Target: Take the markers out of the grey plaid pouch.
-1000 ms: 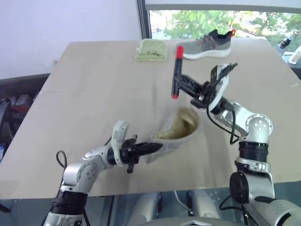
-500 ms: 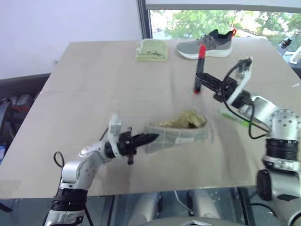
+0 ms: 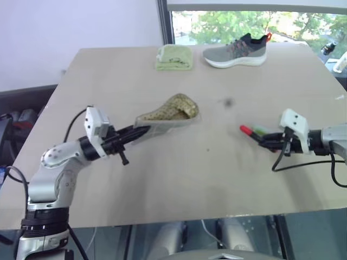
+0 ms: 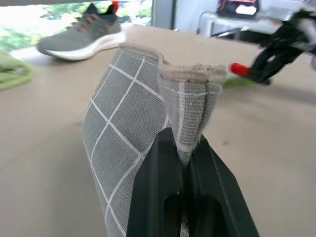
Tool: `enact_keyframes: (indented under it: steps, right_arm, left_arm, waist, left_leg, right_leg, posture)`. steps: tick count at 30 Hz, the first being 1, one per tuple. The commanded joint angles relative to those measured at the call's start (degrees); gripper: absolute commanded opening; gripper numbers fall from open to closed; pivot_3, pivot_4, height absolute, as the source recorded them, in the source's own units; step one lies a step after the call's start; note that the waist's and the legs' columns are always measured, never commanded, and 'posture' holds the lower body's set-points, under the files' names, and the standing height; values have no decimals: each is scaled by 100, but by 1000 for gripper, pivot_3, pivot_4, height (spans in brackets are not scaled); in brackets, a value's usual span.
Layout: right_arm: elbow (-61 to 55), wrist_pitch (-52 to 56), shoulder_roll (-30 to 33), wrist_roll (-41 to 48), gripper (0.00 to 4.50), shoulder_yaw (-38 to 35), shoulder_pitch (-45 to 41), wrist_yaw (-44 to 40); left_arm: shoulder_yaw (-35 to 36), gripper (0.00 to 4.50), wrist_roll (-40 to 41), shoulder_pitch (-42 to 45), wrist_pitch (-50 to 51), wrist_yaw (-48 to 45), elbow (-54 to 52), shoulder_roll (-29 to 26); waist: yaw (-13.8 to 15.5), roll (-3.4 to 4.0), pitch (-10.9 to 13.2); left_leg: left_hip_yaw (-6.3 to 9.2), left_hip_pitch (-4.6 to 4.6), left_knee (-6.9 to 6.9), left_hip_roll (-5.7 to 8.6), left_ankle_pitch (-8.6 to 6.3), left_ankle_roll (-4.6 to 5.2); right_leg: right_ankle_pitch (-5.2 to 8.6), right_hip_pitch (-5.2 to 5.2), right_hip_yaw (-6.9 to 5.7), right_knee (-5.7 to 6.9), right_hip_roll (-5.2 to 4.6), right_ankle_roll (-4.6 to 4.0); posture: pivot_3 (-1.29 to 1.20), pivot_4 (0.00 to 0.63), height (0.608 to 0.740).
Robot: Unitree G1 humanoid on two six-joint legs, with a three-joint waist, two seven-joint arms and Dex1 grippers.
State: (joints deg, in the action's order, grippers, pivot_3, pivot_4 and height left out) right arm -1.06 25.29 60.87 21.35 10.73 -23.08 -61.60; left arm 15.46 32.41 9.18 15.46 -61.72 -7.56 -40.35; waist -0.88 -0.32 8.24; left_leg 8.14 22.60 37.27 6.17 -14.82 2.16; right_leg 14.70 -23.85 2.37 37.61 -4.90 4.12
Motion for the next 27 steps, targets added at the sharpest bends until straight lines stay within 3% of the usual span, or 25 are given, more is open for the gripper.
enact_keyframes:
  steps: [1,5,10,13,15,17,21,27]
  right_arm:
    - [173,-367,67,-541,2072,-44,31,-37]
    - [321,-249,-263,-414,4061,-450,-75,84]
    - [207,122,-659,352,4061,-1271,-49,120]
    - [45,513,-832,853,4168,-1736,124,66]
    - [-43,681,-912,1140,4168,-2105,349,94]
    - [-105,822,-933,1322,4168,-2348,521,96]
    - [-282,924,-817,1592,4168,-2846,1320,-200]
    - [-386,838,-698,1650,4168,-3085,2102,-633]
  left_arm:
    - [250,0,-395,-189,-474,236,72,-98]
    - [297,0,-943,-331,-962,678,338,-104]
    - [262,0,-1686,-364,-1566,1451,848,-4]
    - [251,888,-1485,-552,-1599,1404,757,129]
    - [316,1901,-1578,-748,-1714,1570,611,199]
    - [410,2477,-1524,-900,-1723,1664,461,243]
    - [926,4360,-520,-1707,-990,1721,-524,452]
    - [1279,4467,315,-3062,88,1912,-1853,542]
  waist:
    - [21,0,0]
    - [40,-3,2]
    - [48,-1,4]
    - [49,-1,4]
    - [56,-1,4]
    - [68,-1,4]
    - [98,-2,4]
    - [88,-1,4]
  left_leg:
    - [0,0,0,0,0,0]
    - [3,0,0,0,0,0]
    - [3,1,-2,0,0,0]
    - [4,1,-2,0,-1,0]
    - [4,1,-3,0,-1,0]
    - [9,2,-4,0,-1,0]
    - [8,5,-2,0,-1,2]
    - [5,-11,-1,-2,-16,27]
  right_leg:
    - [0,0,0,0,0,0]
    - [0,2,-3,-2,-1,0]
    - [0,2,-2,-2,-2,0]
    - [0,3,-2,-3,-2,0]
    - [0,4,-3,-6,-3,0]
    - [0,5,-2,-8,-3,0]
    - [0,6,0,-10,-5,0]
    - [0,15,3,5,-4,0]
  posture:
    - [0,150,740]
    - [0,150,740]
    - [0,150,740]
    - [0,150,740]
    - [0,150,740]
    - [0,150,740]
    - [0,150,740]
    - [0,150,740]
